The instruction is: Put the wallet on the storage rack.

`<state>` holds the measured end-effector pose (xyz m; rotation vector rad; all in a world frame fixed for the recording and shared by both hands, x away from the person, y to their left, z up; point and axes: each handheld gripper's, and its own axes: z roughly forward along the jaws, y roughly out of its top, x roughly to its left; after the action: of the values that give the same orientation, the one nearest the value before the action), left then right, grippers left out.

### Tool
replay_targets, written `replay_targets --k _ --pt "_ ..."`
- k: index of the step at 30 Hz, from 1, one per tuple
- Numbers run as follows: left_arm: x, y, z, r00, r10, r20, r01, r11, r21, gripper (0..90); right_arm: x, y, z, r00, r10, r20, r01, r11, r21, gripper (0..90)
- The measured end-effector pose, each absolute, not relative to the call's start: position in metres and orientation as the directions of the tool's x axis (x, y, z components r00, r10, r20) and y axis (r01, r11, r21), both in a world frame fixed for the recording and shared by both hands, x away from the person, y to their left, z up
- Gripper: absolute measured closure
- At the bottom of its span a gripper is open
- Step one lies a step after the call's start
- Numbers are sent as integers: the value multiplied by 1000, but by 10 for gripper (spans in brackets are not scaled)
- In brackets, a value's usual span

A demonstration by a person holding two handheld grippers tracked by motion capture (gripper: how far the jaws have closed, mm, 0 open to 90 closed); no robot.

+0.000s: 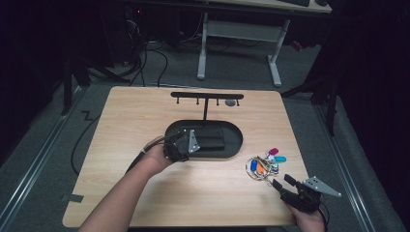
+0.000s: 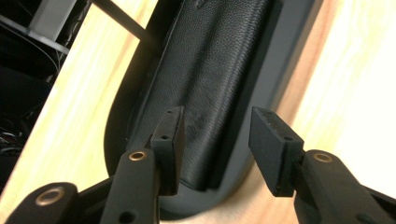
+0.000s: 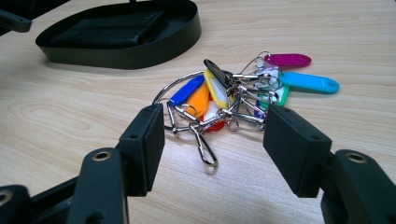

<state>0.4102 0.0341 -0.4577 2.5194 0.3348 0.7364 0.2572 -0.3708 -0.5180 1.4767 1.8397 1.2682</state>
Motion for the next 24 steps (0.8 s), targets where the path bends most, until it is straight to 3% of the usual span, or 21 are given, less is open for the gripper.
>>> replay_targets --k 24 --pt "347 104 -507 806 527 269 231 -700 676 533 260 -363 -521 -347 923 168 520 40 853 391"
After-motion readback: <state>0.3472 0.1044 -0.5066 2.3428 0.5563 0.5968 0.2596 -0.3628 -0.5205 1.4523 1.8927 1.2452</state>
